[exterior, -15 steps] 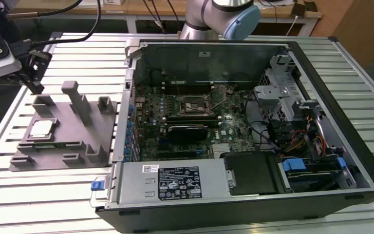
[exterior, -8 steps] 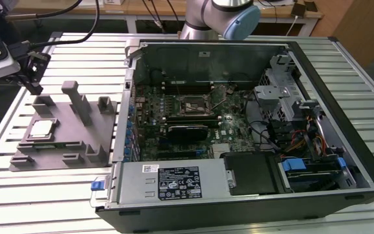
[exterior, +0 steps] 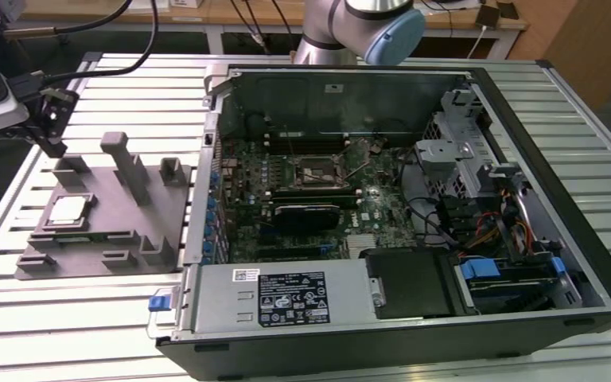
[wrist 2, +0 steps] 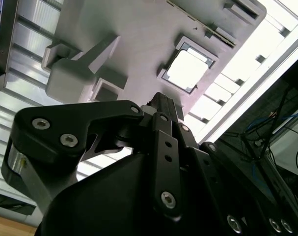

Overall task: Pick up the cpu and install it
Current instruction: 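Pick up the cpu and move it towards the insertion slot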

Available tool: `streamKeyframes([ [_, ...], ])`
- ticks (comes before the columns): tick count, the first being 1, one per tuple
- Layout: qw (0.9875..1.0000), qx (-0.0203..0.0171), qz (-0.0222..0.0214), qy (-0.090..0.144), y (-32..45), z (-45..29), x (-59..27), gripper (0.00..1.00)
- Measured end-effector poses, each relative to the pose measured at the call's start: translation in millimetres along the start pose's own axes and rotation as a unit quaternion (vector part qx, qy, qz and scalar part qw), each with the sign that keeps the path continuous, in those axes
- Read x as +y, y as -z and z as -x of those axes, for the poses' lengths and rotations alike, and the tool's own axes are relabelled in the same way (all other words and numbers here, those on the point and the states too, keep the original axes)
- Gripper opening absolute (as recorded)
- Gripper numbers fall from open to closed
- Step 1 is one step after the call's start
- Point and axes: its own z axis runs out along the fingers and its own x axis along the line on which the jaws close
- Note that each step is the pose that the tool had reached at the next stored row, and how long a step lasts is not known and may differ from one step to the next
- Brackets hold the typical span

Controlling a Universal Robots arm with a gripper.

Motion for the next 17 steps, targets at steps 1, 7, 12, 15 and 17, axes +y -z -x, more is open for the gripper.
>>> streamKeyframes([
  [1, 1.0000, 0.0000, 0.0000, 0.000, -0.3, -0.5, 0.0, 0.11],
  [7, 1.0000, 0.0001, 0.0000, 0.000, -2.5, -2.4, -0.6, 0.11],
  [12, 1.0000, 0.0001, 0.0000, 0.000, -5.6, -4.0, -1.2, 0.11],
  [15, 1.0000, 0.0000, 0.0000, 0.000, -7.8, -5.8, -1.5, 0.11],
  [17, 1.0000, 0.0000, 0.0000, 0.000, -9.1, -7.3, -1.8, 0.11],
])
